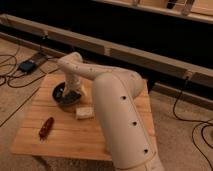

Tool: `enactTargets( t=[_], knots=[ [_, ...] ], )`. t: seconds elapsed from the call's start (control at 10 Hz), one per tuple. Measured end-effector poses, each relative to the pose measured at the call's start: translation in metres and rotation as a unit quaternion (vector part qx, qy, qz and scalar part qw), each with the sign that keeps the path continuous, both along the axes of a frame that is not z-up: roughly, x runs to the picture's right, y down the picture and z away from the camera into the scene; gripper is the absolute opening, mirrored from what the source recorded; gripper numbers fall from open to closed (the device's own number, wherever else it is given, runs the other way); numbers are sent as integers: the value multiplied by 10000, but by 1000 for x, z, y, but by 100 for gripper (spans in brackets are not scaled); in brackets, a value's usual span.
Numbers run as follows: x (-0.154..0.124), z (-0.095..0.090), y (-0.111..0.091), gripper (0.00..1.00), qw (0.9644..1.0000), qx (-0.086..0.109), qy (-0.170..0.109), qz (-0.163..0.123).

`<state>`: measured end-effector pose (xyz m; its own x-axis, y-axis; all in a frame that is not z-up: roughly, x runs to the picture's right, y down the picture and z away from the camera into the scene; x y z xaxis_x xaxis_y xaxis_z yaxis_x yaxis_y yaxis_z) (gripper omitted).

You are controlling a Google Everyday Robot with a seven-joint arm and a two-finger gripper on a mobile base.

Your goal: Drag the ceramic bowl in a circle

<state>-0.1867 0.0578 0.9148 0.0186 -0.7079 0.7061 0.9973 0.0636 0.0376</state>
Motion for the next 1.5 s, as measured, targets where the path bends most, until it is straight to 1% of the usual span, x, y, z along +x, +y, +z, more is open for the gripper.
enactTargets(
  t=[0.2, 0.3, 0.4, 0.6, 0.8, 0.9, 1.0, 1.1, 1.3, 1.4, 1.5],
  knots=[
    [6, 10, 0, 80, 10000, -9, 37, 66],
    [10, 16, 0, 77, 9999, -16, 67, 103],
    [12, 19, -2, 70, 9999, -15, 75, 122],
    [17, 24, -1, 47, 9999, -45, 98, 125],
    [20, 26, 2, 29, 9999, -82, 114, 74],
    [20, 27, 0, 17, 9999, -68, 96, 84],
    [20, 26, -1, 9, 9999, -70, 77, 75],
    [20, 24, -4, 7, 9999, -58, 57, 78],
    [23, 16, -16, 7, 10000, 24, 23, 83],
    [25, 14, -20, 7, 9999, 52, 47, 91],
    [32, 14, -25, 7, 9998, 102, 153, 107]
  ],
)
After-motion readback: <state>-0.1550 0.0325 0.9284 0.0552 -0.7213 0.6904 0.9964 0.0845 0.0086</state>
